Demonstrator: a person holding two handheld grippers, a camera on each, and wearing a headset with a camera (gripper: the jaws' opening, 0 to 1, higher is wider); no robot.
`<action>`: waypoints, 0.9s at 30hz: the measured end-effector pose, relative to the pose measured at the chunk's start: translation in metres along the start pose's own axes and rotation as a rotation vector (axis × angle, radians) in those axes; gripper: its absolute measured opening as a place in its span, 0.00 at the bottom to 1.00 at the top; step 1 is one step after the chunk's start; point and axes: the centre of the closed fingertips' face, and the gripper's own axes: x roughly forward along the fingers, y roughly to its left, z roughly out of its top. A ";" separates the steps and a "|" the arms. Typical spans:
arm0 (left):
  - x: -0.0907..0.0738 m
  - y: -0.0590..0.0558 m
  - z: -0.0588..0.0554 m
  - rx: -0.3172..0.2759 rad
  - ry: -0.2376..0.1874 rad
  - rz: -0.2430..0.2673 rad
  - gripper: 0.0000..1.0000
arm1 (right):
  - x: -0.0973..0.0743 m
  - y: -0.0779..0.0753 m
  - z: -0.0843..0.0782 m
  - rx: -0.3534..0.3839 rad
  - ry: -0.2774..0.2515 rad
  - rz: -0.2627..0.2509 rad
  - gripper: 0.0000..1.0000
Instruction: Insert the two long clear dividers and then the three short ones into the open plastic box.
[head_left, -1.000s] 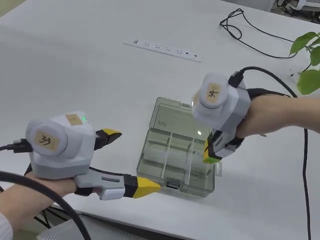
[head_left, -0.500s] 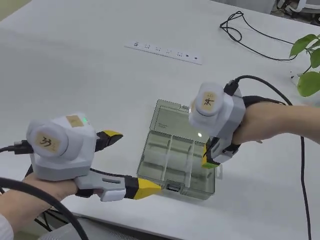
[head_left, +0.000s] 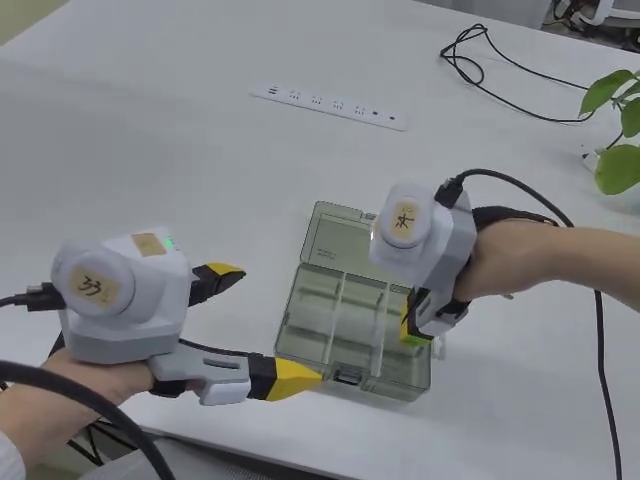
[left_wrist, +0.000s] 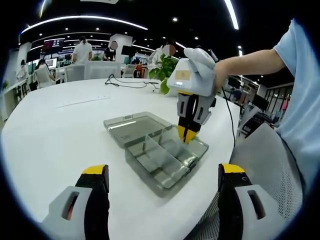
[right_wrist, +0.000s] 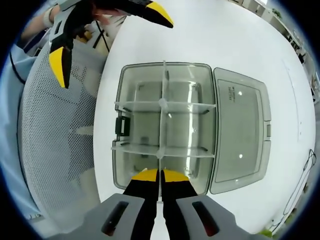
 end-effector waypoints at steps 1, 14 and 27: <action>0.000 0.000 0.000 0.001 -0.001 0.002 0.92 | 0.000 0.000 0.000 0.003 -0.001 0.001 0.02; 0.001 -0.002 0.002 0.003 -0.002 -0.004 0.92 | 0.004 0.000 0.003 -0.020 -0.081 -0.030 0.11; -0.004 -0.003 -0.001 -0.002 0.005 0.003 0.92 | -0.027 0.009 -0.003 0.111 -0.368 -0.102 0.57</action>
